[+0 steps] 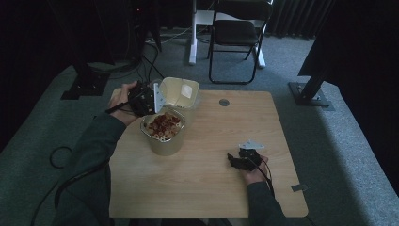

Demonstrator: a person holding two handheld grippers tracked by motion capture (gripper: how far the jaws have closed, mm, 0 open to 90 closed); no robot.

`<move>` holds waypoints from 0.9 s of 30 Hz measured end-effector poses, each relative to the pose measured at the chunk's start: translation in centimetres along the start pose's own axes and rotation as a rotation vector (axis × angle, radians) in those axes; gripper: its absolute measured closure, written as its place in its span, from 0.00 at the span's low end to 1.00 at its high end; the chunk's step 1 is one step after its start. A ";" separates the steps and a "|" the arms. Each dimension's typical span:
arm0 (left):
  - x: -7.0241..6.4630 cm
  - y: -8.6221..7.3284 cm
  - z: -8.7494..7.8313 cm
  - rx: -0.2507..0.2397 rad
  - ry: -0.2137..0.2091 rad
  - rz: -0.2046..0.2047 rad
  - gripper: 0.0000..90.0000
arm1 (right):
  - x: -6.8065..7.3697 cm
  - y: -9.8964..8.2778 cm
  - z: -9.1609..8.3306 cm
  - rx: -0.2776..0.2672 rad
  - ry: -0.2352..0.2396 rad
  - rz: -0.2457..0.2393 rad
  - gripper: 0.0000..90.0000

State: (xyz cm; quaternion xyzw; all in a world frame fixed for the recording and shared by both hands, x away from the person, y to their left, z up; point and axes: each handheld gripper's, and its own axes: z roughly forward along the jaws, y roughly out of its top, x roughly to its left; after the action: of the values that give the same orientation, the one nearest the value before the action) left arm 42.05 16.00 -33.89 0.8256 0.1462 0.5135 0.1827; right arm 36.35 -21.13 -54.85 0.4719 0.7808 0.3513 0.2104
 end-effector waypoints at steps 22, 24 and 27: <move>1.8 1.2 2.9 -0.079 -0.032 -0.247 0.35 | 0.0 0.0 0.0 0.001 -0.001 -0.001 0.38; 2.0 1.5 3.3 -0.078 -0.035 -0.258 0.35 | 0.0 0.0 0.0 0.001 -0.002 0.001 0.38; 2.2 2.0 3.9 -0.085 -0.038 -0.266 0.34 | 0.0 0.0 -0.1 0.002 -0.004 0.002 0.37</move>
State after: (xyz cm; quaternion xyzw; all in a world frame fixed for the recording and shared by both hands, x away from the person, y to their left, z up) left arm 46.58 14.60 -32.81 0.8000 0.2292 0.4746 0.2867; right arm 36.29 -21.16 -54.85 0.4735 0.7804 0.3496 0.2113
